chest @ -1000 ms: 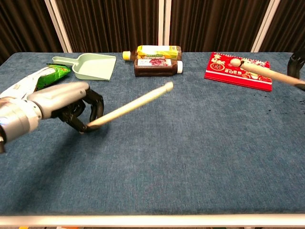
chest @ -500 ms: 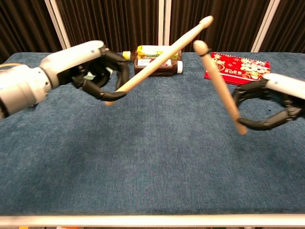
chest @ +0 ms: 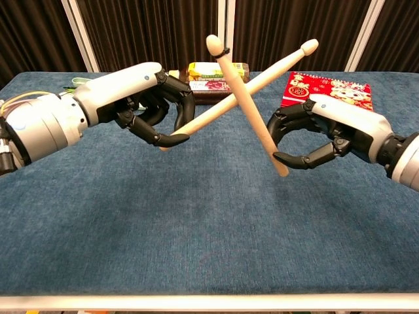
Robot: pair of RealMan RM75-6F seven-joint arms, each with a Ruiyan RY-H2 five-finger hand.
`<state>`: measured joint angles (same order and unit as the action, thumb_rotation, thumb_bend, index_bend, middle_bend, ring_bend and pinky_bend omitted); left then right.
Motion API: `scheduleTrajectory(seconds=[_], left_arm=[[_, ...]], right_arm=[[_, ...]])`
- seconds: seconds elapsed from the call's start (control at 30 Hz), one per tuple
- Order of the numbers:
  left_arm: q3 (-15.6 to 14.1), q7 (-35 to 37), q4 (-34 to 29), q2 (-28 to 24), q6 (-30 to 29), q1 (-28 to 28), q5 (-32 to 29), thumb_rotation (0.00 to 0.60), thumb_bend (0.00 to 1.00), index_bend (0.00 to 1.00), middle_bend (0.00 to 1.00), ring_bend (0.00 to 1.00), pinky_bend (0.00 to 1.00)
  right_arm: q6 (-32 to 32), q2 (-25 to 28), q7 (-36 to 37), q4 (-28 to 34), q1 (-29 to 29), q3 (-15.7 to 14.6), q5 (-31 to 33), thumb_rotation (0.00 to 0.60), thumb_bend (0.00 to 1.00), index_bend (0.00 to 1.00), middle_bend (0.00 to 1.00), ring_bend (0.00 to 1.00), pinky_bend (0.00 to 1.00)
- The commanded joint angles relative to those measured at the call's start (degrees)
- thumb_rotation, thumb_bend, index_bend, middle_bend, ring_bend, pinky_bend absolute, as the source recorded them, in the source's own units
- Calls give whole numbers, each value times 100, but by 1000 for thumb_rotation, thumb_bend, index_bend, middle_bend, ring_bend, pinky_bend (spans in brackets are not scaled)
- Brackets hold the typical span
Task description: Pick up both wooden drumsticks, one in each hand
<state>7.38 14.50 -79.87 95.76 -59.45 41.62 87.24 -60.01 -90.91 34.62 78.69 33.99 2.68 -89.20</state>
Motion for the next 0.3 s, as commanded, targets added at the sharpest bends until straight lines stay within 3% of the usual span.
scheduleTrajectory(seconds=[0.03,0.3], left_arm=[[-18,-10,12,-8,-17,7,8,600,501,636,705,796,871],[-59,-5,13,-30,-61,20,9,600,502,636,705,795,871]], right_arm=[[54,-5,-107,58,35,30,63,600,691,682,592,339,181],[107,25,-273,119,54,59,176,600,695,682,592,342,181]])
